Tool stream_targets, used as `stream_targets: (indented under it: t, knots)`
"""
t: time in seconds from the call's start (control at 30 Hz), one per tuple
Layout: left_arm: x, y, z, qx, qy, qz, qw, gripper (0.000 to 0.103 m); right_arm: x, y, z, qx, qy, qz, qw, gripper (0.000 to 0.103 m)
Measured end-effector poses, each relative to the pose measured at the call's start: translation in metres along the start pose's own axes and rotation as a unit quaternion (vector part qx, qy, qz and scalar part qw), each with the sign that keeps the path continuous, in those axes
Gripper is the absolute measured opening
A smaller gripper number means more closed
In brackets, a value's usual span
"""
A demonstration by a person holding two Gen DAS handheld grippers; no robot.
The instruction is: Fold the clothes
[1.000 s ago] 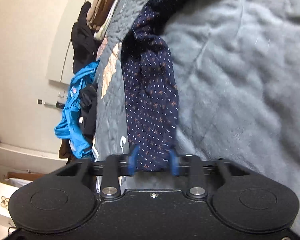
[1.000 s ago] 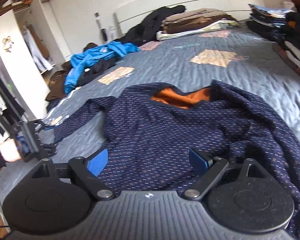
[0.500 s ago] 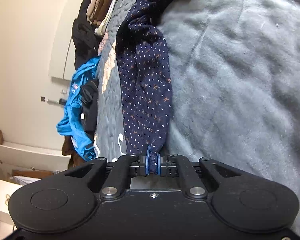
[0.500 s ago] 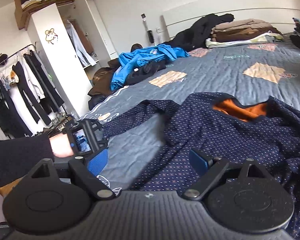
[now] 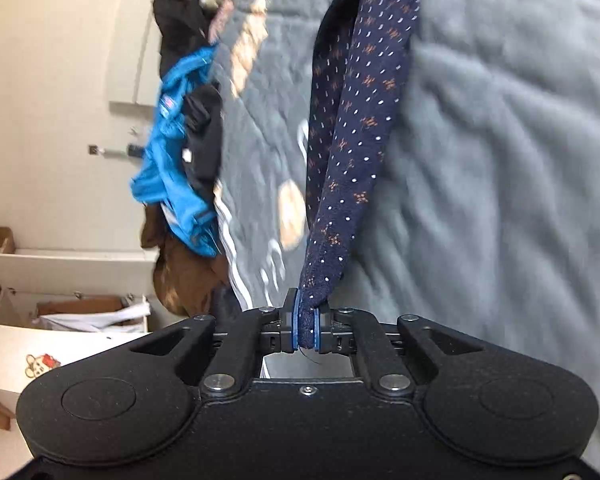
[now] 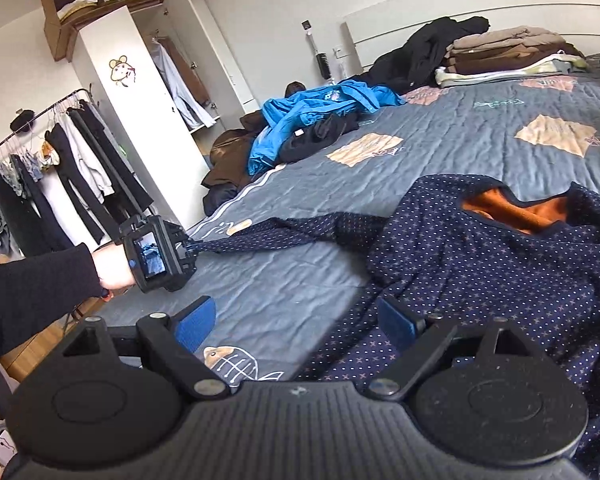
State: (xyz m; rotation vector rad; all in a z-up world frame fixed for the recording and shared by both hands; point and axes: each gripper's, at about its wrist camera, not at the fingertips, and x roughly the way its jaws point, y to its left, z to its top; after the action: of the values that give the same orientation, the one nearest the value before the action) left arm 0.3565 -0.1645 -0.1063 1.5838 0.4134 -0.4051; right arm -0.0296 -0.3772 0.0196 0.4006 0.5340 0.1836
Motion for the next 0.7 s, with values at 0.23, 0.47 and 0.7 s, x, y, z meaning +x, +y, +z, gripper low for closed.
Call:
stream_targets:
  t: [0.23,0.47,0.7]
  knots:
    - [-0.002,-0.008,-0.038,0.01,0.045,-0.053,0.9976,0.013,0.003,0.003,-0.001,-0.002,0.007,0.005,1.0,0.088]
    - [-0.072,0.051,-0.014,-0.188,-0.088,-0.183,0.9608,0.051,0.001,-0.007,0.0,0.011,0.002,-0.007,1.0,0.088]
    - [-0.093,0.082,0.12,-0.285,-0.241,-0.268,0.888,0.049,-0.004,-0.009,0.003,0.014,-0.008,-0.018,1.0,0.088]
